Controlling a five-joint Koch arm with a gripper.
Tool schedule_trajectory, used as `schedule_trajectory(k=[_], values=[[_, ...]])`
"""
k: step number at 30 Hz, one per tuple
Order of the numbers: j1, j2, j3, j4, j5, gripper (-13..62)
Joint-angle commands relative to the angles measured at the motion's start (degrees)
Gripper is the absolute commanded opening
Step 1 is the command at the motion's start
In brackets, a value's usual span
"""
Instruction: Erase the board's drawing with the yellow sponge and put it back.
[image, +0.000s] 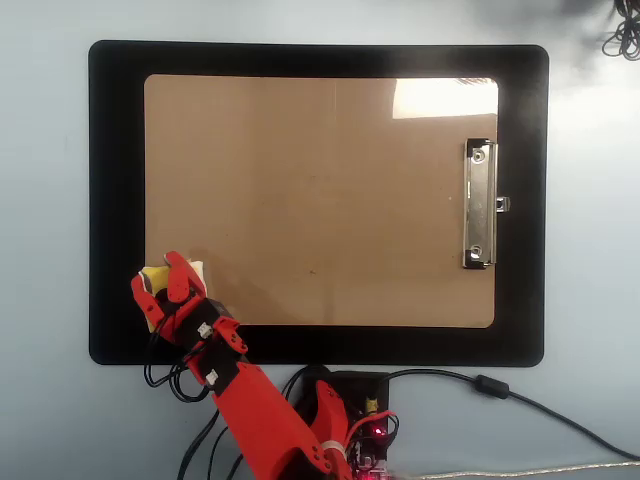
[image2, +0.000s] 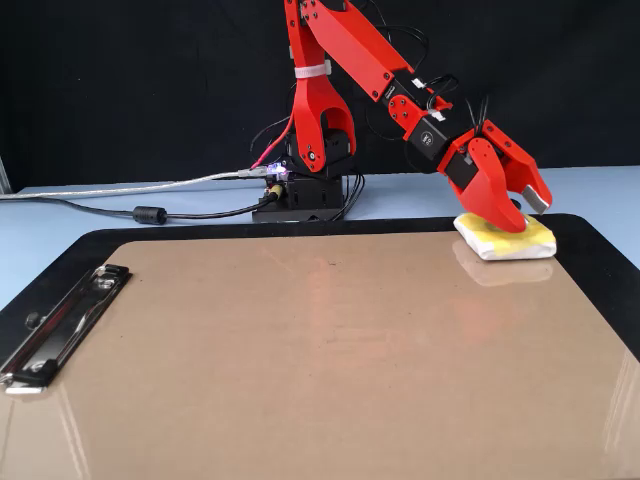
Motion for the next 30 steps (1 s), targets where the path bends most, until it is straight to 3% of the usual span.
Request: schedule_trajectory(k=[1,4,8,11,14,22,30], values=[[-0.5,4.3,-1.9,-1.2,-1.2,33.2],[-0.1,11.5,-2.6,3.1,-1.6,33.0],[4.4,24.9,-8.1,28.1,-1.4,33.0],[15.0,26.5,-18.4,52.0,0.4,33.0],[28.7,26.9,-23.4,63.0,4.7,33.0],[57.1,35.4,-9.3,66.3,29.5,33.3],[62.1,35.3,-2.5,91.5,30.1,34.0]])
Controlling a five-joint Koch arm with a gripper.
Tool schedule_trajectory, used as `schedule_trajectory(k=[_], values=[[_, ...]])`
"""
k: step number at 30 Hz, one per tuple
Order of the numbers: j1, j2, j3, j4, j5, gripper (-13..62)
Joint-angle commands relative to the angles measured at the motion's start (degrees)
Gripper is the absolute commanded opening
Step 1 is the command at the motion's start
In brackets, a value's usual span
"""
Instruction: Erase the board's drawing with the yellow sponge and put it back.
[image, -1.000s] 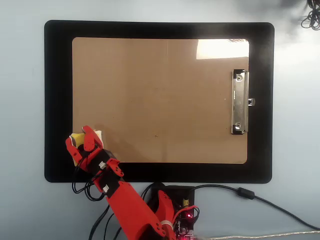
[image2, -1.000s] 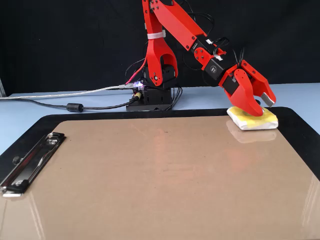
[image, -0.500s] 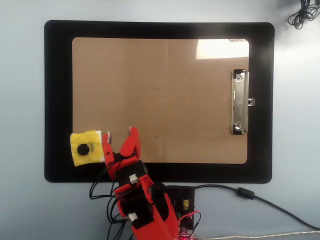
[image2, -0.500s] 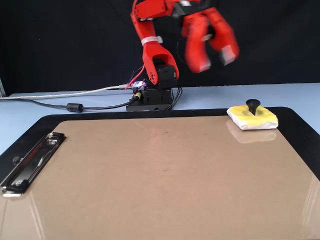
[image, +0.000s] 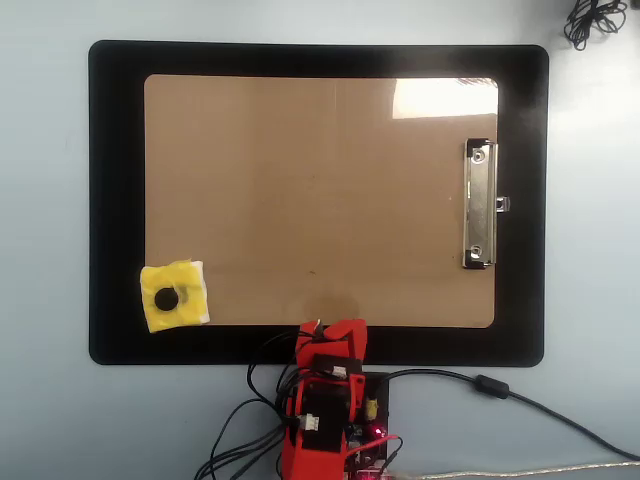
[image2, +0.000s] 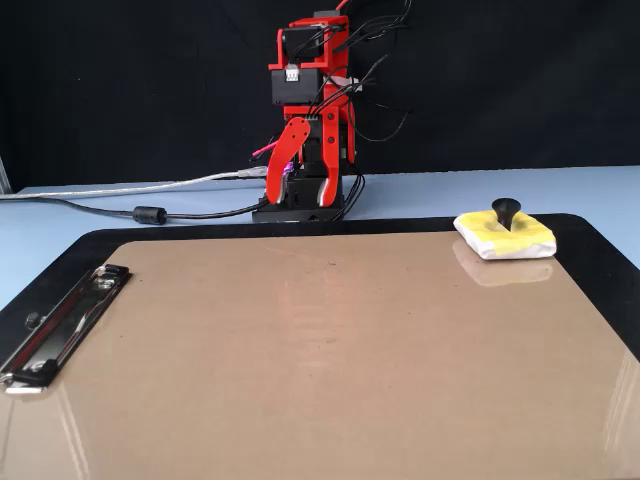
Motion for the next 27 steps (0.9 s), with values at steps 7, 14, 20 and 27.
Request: schedule_trajectory(k=[7,14,20,27], values=[[0.8,2.8,4.9,23.2,-0.3,33.8],[0.8,2.7,11.1,17.3,-0.4,34.7],[0.4,2.6,11.2,17.1,-0.4,35.0],[0.4,2.6,11.2,17.1,-0.4,35.0]])
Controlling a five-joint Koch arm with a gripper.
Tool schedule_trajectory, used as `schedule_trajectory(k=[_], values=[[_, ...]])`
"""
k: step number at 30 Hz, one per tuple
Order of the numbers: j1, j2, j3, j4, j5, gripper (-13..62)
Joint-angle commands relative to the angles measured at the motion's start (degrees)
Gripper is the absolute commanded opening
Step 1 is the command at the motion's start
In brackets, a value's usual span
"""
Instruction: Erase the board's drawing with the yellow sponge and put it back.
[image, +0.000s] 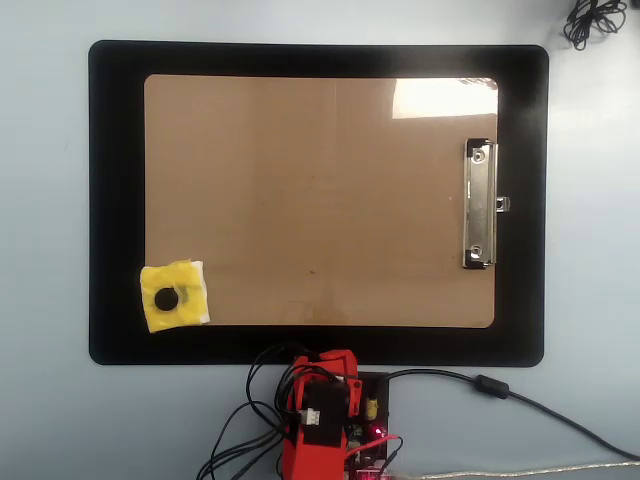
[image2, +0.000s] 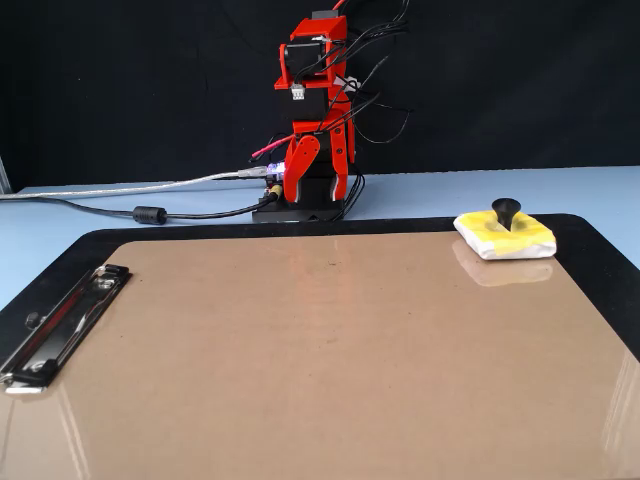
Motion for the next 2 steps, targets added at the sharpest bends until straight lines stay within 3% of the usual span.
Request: schedule_trajectory(k=[1,2], values=[[1.0,2.5,3.1,2.7,-0.1,35.0],[1.0,2.5,3.1,2.7,-0.1,35.0]])
